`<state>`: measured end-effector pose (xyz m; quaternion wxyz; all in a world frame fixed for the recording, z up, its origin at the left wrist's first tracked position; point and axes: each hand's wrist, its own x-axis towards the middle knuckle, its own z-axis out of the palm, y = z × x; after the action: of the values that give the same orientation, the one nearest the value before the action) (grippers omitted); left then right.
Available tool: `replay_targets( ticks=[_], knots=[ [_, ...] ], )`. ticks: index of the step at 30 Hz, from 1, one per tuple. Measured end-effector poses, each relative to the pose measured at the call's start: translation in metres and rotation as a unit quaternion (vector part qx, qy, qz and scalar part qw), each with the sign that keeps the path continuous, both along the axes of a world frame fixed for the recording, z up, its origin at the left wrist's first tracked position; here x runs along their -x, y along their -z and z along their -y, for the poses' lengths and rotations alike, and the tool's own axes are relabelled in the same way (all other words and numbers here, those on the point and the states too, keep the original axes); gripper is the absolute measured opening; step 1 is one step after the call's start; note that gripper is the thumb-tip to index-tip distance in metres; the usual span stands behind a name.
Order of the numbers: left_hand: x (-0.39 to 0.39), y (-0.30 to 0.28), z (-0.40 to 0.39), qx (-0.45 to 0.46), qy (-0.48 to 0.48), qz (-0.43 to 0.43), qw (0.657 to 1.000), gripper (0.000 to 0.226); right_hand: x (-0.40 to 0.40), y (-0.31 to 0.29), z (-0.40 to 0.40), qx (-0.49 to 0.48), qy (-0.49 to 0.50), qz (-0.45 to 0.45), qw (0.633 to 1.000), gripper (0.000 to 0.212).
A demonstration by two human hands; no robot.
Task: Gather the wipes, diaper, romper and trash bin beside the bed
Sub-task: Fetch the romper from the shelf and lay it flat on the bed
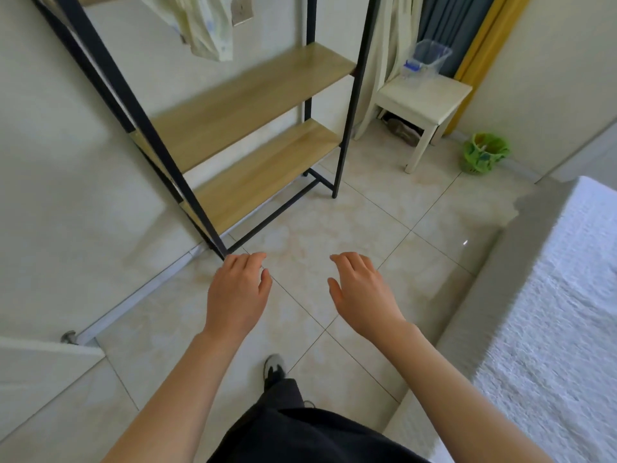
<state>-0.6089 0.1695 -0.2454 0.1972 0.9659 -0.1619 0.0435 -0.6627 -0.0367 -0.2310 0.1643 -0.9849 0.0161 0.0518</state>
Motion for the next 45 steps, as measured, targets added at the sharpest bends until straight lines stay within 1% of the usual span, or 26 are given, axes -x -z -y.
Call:
replay_targets(
  ticks=[6,14,20,24,27,32,35,39,41,45],
  knots=[
    [-0.100,-0.013,0.021,0.013,-0.018,0.045,0.999,0.024,-0.101,-0.013,0.022,0.014,-0.017,0.033,0.999,0.044],
    [-0.231,-0.049,0.037,0.028,-0.044,0.117,0.992,0.022,-0.250,-0.048,0.036,0.012,-0.055,0.094,0.994,0.040],
    [-0.305,-0.078,0.044,0.030,-0.065,0.149,0.986,0.024,-0.337,-0.072,0.040,0.010,-0.097,0.139,0.985,0.035],
    [-0.338,-0.092,0.050,0.028,-0.093,0.170,0.981,0.026,-0.385,-0.088,0.046,-0.011,-0.135,0.167,0.977,0.038],
    [-0.360,-0.099,0.058,0.024,-0.129,0.185,0.974,0.025,-0.421,-0.097,0.053,-0.016,-0.182,0.179,0.967,0.038],
    [-0.385,-0.107,0.074,0.013,-0.204,0.225,0.953,0.025,-0.474,-0.108,0.065,-0.008,-0.264,0.187,0.946,0.034],
    [-0.393,-0.113,0.083,0.007,-0.251,0.239,0.938,0.026,-0.500,-0.117,0.072,-0.014,-0.314,0.199,0.928,0.032],
    [-0.398,-0.124,0.088,0.005,-0.289,0.256,0.923,0.026,-0.526,-0.134,0.075,-0.040,-0.365,0.223,0.903,0.034],
    [-0.398,-0.131,0.086,-0.004,-0.303,0.266,0.915,0.028,-0.537,-0.143,0.071,-0.048,-0.390,0.236,0.889,0.035],
    [-0.403,-0.151,0.072,-0.038,-0.321,0.297,0.899,0.026,-0.554,-0.160,0.056,-0.059,-0.430,0.261,0.862,0.037]
  ],
)
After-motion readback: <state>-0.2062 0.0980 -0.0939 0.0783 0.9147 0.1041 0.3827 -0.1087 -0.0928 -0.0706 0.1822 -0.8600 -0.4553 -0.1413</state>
